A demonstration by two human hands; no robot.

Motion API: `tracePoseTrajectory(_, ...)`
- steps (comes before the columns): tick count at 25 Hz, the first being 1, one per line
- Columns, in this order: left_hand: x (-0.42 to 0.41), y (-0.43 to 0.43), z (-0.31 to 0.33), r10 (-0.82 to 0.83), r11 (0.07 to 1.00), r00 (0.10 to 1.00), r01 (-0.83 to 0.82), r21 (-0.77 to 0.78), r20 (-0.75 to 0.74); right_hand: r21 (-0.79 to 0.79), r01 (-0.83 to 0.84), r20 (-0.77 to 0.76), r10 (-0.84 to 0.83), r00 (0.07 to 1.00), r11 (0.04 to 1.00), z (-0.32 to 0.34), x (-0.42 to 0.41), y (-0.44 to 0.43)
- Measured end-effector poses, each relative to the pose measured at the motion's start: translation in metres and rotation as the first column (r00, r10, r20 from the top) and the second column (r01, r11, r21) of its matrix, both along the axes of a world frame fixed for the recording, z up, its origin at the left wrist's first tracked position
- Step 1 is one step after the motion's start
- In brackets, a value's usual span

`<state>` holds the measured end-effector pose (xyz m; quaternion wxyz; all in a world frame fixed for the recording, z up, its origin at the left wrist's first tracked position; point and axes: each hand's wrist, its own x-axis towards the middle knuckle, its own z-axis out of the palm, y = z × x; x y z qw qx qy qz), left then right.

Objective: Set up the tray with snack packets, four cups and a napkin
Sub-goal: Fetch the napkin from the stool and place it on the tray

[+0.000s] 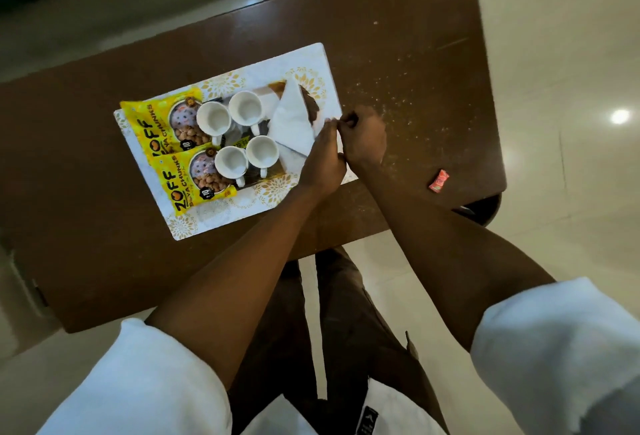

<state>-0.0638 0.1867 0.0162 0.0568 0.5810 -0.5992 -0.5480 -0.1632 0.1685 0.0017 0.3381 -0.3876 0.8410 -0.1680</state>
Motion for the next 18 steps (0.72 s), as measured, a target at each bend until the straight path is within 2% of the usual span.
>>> tracePoseTrajectory(6, -0.081, 0.015, 0.003, -0.233, 0.964, 0.972, 0.236, 0.124, -0.04, 0.02, 0.242, -0.079, -0.24, 0.968, 0.97, 0.008, -0.102, 0.061)
tracePoseTrajectory(9, -0.126, 0.035, -0.002, -0.226, 0.959, 0.974, 0.224, 0.173, -0.009, 0.05, 0.413, -0.142, -0.402, 0.904, 0.91, 0.002, -0.143, 0.101)
tracePoseTrajectory(12, -0.16, 0.057, -0.011, -0.184, 0.95, 0.983, 0.181, 0.256, -0.013, 0.098, 0.588, -0.189, -0.565, 0.803, 0.803, -0.007, -0.169, 0.135)
tracePoseTrajectory(15, -0.176, 0.072, -0.019, -0.155, 0.933, 0.988, 0.147, 0.328, 0.0, 0.106, 0.659, -0.105, -0.651, 0.752, 0.745, -0.017, -0.175, 0.158)
tracePoseTrajectory(18, -0.184, 0.073, -0.028, -0.13, 0.915, 0.991, 0.123, 0.385, -0.006, 0.099, 0.664, -0.01, -0.667, 0.745, 0.741, -0.027, -0.174, 0.166)
